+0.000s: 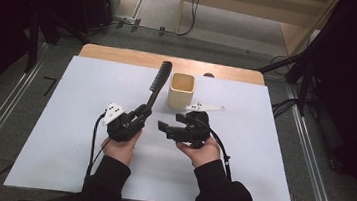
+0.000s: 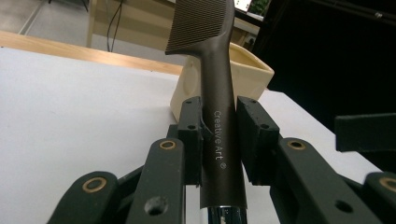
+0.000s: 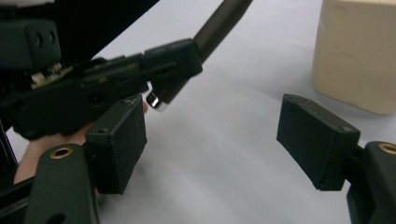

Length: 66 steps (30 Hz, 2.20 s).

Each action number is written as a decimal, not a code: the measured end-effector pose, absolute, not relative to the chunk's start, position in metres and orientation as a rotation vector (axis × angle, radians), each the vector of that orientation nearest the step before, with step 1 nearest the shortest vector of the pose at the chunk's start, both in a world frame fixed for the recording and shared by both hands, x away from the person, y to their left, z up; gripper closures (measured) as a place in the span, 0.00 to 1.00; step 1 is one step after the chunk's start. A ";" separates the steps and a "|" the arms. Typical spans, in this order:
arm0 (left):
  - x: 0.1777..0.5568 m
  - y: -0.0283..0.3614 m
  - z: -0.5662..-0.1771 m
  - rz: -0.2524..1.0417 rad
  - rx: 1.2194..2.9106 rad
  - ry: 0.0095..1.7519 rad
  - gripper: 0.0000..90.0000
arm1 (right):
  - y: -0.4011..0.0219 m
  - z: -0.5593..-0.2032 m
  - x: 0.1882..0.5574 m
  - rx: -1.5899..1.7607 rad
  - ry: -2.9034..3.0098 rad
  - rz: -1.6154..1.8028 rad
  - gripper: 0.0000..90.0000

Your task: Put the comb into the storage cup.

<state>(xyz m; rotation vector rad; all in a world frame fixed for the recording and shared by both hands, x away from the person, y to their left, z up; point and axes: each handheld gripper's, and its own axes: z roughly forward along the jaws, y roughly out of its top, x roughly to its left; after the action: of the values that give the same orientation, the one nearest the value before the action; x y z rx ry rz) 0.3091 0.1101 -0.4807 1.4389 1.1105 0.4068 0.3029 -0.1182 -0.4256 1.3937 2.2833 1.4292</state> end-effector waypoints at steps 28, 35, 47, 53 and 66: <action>0.301 0.115 -0.485 0.471 1.374 1.104 0.81 | -0.084 -0.414 0.342 1.493 2.247 1.469 0.30; 0.299 0.113 -0.485 0.484 1.384 1.093 0.81 | -0.080 -0.413 0.350 1.549 2.212 1.492 0.30; 0.297 0.110 -0.484 0.495 1.383 1.080 0.81 | -0.067 -0.412 0.359 1.610 2.178 1.493 0.34; 0.297 0.109 -0.485 0.494 1.378 1.084 0.81 | -0.061 -0.412 0.362 1.629 2.174 1.476 0.36; 0.296 0.110 -0.483 0.495 1.356 1.084 0.81 | -0.046 -0.416 0.372 1.766 2.149 1.406 0.57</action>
<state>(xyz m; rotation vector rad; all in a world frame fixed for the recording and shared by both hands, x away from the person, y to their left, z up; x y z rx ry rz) 0.2958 0.1104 -0.4834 1.3563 1.0844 0.4953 0.3723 -0.0459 -0.4157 1.7661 2.1492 1.4060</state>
